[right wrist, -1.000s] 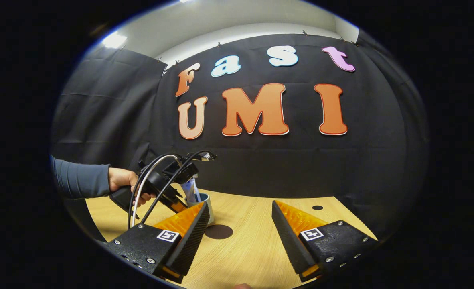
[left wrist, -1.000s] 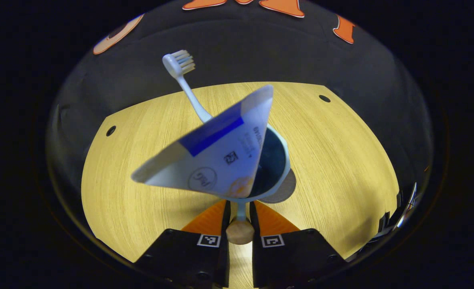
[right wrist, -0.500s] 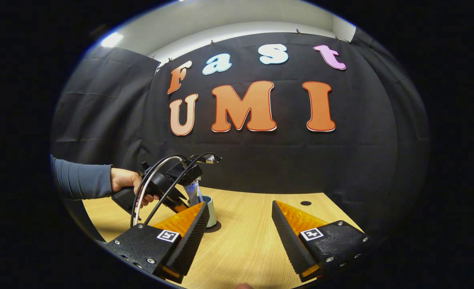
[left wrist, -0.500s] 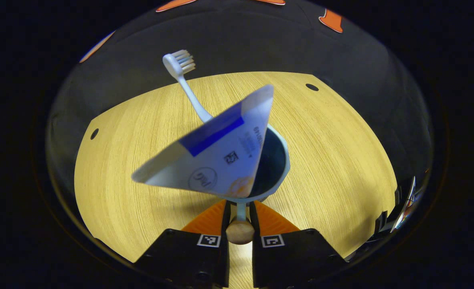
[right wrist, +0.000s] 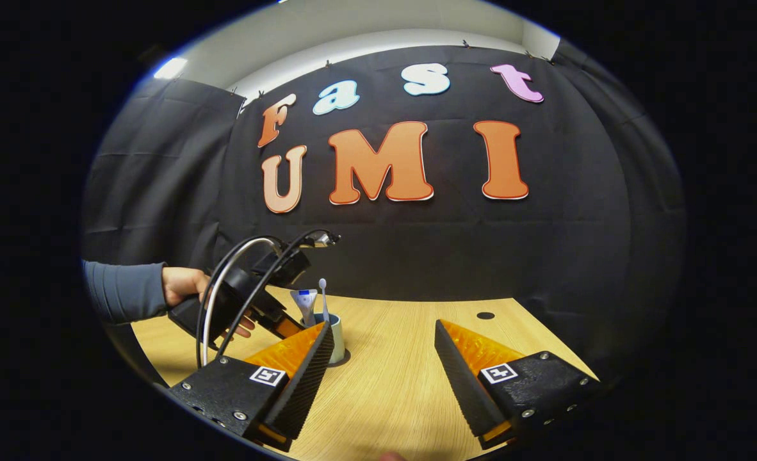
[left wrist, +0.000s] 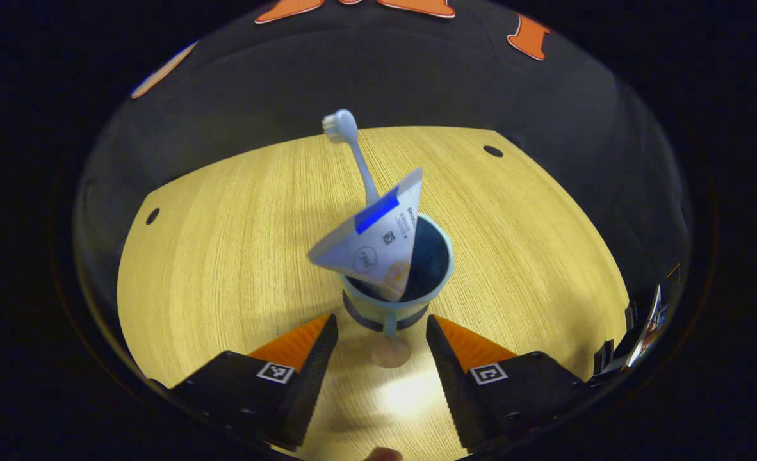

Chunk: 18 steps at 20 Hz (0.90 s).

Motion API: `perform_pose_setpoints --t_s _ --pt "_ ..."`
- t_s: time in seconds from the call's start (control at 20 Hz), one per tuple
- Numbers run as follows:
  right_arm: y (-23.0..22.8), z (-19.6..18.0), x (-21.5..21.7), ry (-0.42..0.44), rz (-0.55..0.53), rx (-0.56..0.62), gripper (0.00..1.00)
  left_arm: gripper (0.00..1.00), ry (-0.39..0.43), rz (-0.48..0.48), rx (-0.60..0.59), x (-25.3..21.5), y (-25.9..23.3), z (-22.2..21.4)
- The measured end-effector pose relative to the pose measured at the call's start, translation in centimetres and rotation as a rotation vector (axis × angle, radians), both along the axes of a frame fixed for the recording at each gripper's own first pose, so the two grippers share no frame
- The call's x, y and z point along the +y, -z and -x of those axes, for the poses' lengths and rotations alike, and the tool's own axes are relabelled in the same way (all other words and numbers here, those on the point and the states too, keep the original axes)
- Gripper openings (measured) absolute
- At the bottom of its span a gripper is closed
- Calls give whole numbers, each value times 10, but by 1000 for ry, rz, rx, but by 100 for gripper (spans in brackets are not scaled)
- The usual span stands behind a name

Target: Put the toothbrush and toothpaste on the desktop into the cup, then pick up the cup and place it on the coaster on the desktop.

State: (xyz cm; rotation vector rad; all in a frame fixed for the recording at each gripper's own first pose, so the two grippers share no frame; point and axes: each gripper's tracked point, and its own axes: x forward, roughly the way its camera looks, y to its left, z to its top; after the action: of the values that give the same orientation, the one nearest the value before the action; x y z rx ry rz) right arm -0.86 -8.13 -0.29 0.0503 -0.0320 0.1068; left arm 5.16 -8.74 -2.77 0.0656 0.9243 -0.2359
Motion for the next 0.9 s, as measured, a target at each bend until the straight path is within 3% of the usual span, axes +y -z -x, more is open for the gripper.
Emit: perform_pose_setpoints --t_s 0.1,0.2,0.5,0.75,0.9 --pt "-4 -2 4 5 -3 -3 95 94 -4 14 -99 15 -13 7" --pt "-9 -7 8 18 -16 -17 95 96 -17 29 -229 29 -37 8" --pt "-30 -20 28 56 -18 -74 95 96 -130 -15 -594 62 -107 32" --pt "-42 -23 63 32 8 -116 95 96 -231 -13 -881 64 -119 47" --pt "-46 -24 90 1 39 -130 95 95 -255 -13 -994 60 -120 52"
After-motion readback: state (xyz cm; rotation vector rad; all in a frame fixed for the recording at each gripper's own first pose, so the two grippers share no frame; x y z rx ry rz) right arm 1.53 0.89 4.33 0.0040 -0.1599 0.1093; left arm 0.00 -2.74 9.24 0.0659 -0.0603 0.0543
